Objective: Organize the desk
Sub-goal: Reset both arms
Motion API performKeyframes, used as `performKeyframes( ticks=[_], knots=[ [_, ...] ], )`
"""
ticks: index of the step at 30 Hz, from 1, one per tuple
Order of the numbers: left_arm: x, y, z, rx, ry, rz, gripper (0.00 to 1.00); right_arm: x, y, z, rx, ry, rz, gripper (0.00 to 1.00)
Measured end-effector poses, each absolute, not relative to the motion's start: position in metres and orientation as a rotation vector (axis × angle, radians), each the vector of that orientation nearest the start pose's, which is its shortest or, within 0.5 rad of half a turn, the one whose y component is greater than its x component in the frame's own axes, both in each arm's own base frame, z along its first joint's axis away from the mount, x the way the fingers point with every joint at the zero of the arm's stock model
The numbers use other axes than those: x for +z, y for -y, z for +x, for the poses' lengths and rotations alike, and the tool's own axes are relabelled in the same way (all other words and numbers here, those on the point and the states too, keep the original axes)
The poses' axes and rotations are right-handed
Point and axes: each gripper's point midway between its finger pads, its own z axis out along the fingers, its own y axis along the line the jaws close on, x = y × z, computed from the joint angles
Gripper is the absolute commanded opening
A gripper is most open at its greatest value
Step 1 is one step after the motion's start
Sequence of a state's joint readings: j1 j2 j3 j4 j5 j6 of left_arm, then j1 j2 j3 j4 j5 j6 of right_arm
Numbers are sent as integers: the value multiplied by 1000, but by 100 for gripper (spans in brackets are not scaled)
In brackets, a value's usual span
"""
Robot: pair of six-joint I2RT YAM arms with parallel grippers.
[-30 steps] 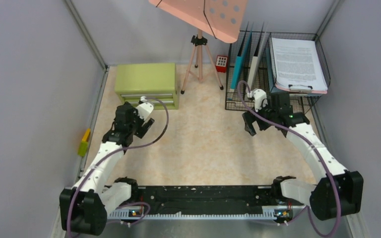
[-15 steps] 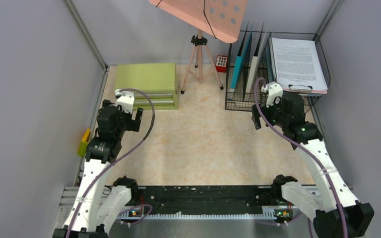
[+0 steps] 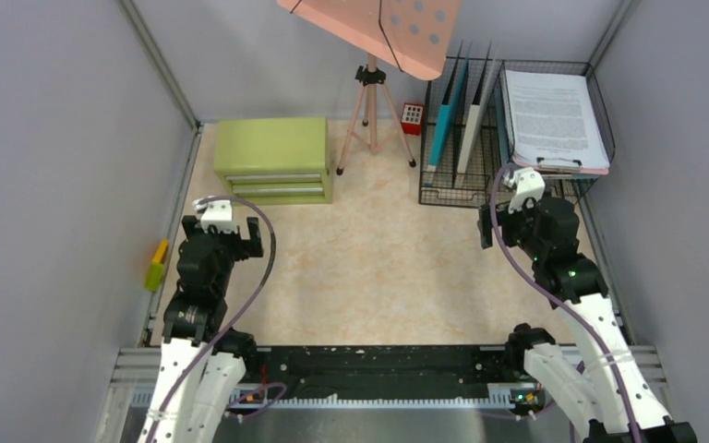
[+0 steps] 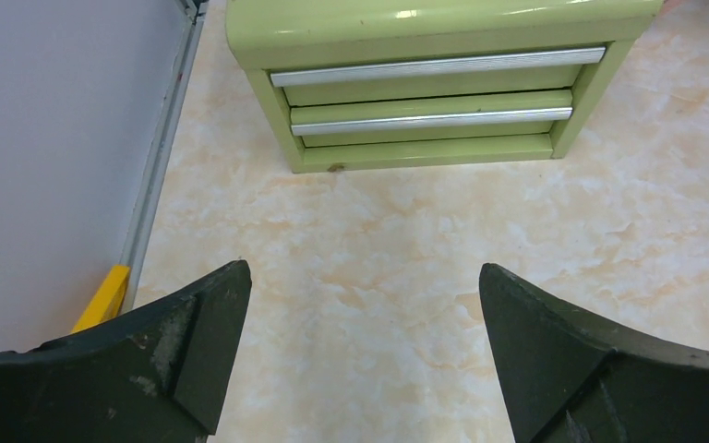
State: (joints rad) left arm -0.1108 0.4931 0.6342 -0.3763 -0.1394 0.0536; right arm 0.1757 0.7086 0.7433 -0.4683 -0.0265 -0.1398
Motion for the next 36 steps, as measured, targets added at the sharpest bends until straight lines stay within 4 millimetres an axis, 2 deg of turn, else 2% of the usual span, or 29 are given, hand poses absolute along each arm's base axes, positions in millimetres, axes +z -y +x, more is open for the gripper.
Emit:
performKeyframes(
  ticks=[3,8,12,18,24,36],
  knots=[
    [226,2,250,70,-1781,32,99,211,-45,269,43,-1973,-320,99],
    [227,5,247,39,-1733,27,99,206,-44,262,43,-1963,-320,99],
    [230,10,249,7,-1715,44,99,213,-43,259,43,-1931,-315,99],
    [220,12,249,-12,-1734,59,99,220,-43,257,43,-1902,-311,99],
    [220,17,248,-38,-1725,81,99,226,-42,254,43,-1874,-308,99],
    [219,18,248,-42,-1727,94,99,227,-42,253,40,-1871,-311,99]
  ],
)
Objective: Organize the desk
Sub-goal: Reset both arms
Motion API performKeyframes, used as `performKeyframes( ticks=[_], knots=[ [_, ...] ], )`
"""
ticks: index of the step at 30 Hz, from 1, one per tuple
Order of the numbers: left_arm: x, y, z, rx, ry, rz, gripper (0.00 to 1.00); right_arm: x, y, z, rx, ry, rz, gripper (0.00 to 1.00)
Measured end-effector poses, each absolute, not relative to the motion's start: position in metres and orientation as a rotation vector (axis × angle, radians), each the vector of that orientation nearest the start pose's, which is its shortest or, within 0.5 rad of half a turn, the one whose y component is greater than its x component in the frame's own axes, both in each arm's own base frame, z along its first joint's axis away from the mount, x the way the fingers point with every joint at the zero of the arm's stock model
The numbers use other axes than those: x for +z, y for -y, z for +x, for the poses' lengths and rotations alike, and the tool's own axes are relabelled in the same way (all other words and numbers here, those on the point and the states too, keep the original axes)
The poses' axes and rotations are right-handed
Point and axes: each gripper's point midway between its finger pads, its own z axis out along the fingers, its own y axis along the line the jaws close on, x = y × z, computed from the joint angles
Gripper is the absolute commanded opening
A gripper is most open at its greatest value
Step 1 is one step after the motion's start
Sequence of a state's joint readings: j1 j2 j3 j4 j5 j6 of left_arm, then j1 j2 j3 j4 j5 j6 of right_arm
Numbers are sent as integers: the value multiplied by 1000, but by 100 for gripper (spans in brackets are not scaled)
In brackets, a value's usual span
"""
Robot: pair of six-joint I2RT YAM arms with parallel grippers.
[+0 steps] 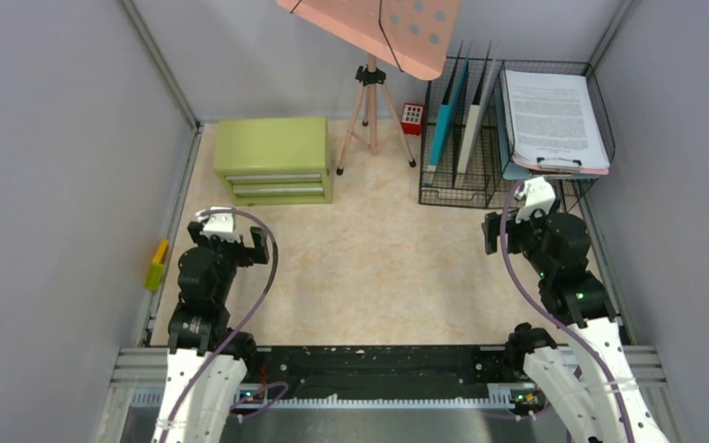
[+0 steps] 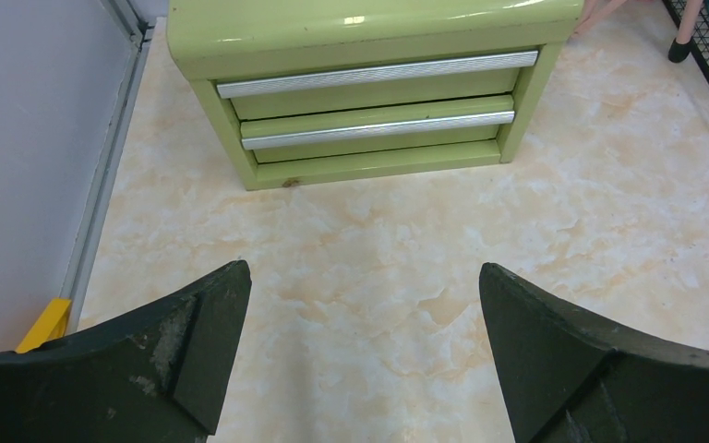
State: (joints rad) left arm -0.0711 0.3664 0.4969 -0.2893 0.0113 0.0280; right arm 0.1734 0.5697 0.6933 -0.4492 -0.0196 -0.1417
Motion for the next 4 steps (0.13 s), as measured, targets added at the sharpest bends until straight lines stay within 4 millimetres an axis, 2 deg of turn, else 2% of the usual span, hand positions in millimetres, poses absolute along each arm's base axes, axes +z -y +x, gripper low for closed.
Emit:
performKeyframes(
  ticks=[4],
  knots=[
    [218,18,248,-40,-1729,93,99,225,-42,254,37,-1872,-315,99]
  ],
)
